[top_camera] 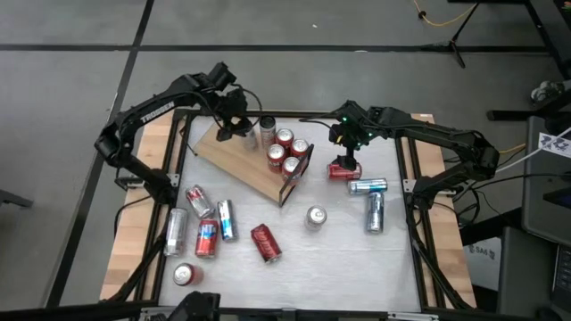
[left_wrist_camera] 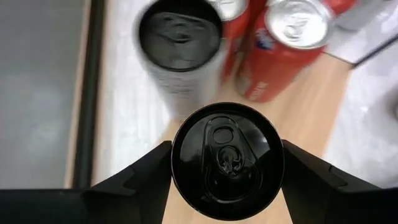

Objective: Pick and place cans onto a shelf
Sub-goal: Put the right pink and white soda can on the shelf aligned with the other right pink and white soda can

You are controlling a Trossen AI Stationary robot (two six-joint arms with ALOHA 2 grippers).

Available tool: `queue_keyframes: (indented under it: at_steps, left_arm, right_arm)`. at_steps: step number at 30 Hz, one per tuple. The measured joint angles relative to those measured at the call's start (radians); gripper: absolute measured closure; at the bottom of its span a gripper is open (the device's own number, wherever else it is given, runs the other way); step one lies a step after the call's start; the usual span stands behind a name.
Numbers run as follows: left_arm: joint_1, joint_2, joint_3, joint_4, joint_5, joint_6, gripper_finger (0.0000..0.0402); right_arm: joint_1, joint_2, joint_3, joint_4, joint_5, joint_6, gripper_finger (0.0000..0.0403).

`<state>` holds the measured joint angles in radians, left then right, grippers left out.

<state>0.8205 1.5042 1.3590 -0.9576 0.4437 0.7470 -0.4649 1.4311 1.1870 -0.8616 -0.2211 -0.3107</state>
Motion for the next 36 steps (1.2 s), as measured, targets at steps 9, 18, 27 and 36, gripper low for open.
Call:
queue_keyframes:
  at_steps: [9, 18, 27, 36]
  left_arm:
    - [0.030, 0.006, 0.000, 0.084, -0.003, 0.018, 0.0170]
    - [0.065, 0.013, 0.000, 0.076, -0.007, -0.022, 0.0170]
    - [0.062, 0.013, 0.000, 0.075, -0.002, -0.081, 0.0170]
    - [0.062, 0.013, 0.000, 0.033, -0.007, -0.113, 0.0155]
  right_arm:
    - [0.000, 0.000, 0.000, 0.000, 0.000, 0.000, 0.0013]
    - [0.000, 0.000, 0.000, 0.000, 0.000, 0.000, 0.0013]
    - [0.000, 0.000, 0.000, 0.000, 0.000, 0.000, 0.0013]
    - [0.000, 0.000, 0.000, 0.000, 0.000, 0.000, 0.0013]
